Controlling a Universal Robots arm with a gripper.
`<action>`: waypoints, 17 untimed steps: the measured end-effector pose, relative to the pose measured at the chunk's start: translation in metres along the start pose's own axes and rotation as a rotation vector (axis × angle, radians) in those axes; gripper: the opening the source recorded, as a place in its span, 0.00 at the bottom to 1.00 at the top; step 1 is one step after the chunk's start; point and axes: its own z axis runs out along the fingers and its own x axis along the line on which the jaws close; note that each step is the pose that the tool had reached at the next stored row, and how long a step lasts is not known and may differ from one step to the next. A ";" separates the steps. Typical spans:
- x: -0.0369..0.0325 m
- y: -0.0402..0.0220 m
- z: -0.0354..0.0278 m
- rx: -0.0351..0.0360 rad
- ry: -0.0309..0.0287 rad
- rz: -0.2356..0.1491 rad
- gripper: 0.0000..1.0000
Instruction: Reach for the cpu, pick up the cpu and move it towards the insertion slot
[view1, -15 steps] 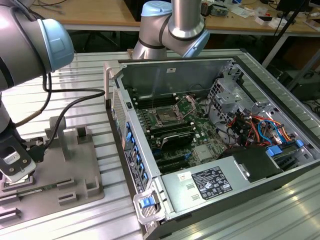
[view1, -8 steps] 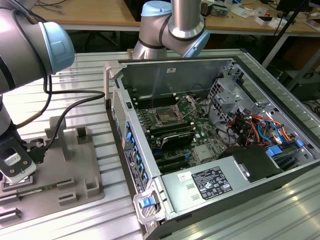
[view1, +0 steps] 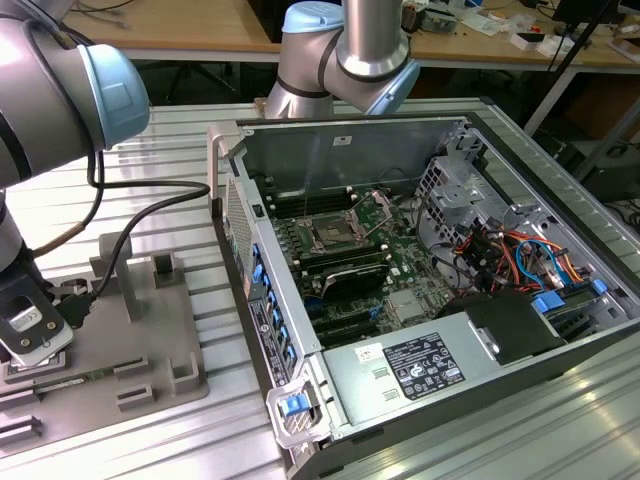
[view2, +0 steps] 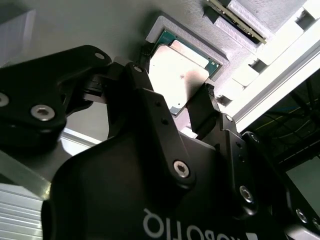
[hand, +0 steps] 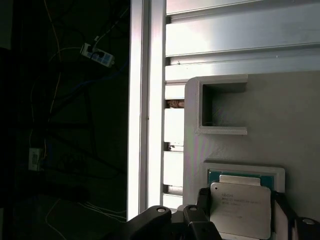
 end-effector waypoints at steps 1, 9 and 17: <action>0.0000 0.0000 0.0000 0.0000 0.0000 0.000 0.55; -0.0001 0.0000 0.0000 0.0000 -0.0001 0.000 0.55; 0.0002 0.0001 -0.0084 0.0001 0.0000 0.000 0.55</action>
